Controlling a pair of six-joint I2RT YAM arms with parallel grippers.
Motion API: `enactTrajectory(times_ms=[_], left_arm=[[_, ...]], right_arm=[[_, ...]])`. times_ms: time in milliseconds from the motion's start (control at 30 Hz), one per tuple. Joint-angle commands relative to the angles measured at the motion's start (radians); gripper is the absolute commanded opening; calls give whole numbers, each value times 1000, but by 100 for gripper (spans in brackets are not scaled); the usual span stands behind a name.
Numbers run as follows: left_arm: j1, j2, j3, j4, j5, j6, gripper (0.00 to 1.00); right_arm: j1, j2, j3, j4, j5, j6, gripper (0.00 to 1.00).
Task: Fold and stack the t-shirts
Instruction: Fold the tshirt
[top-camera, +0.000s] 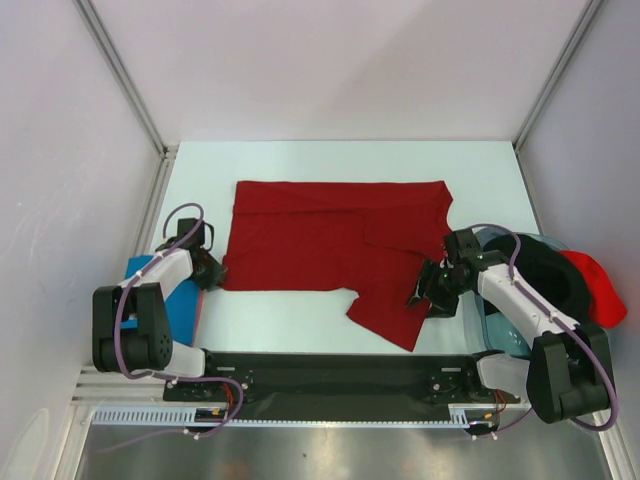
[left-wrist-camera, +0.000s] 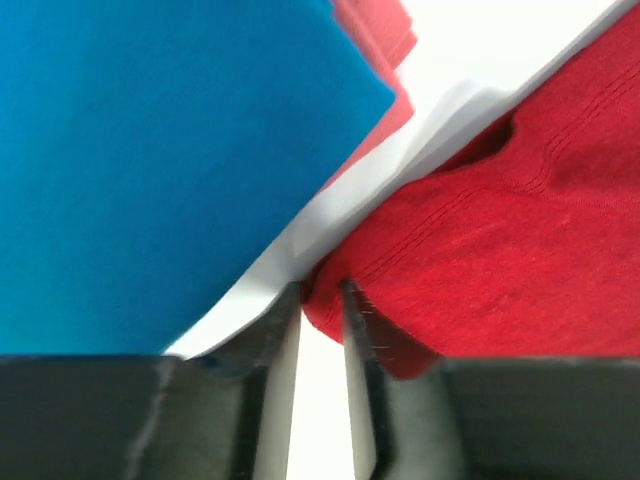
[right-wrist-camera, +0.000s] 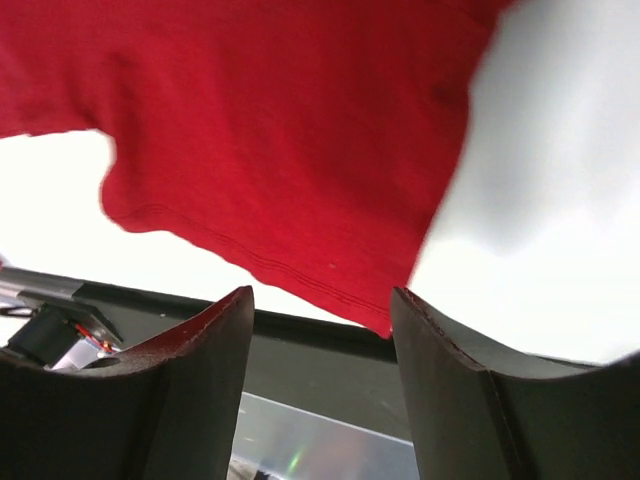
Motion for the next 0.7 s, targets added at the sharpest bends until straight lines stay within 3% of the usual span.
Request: enactTrajectory(times_ms=[0,100,200,267,667], left_arm=[[7,48,-22,-2,17,45,17],[6,19,-39,2,29,58,7],[7,1,-48,-2,44,75,0],[6,-10,-51,-2,61,84,0],[6,-42,-62,-1,115,127,0]], right_arm=[[3,-31,-26,-20,56,64,63],[2,-52,-42,-31,96,88,62],[0,-57,-65,-8,131,110,55],[2,-48,-85,12,151,117,50],[-3,52,-154,202,151,160,45]])
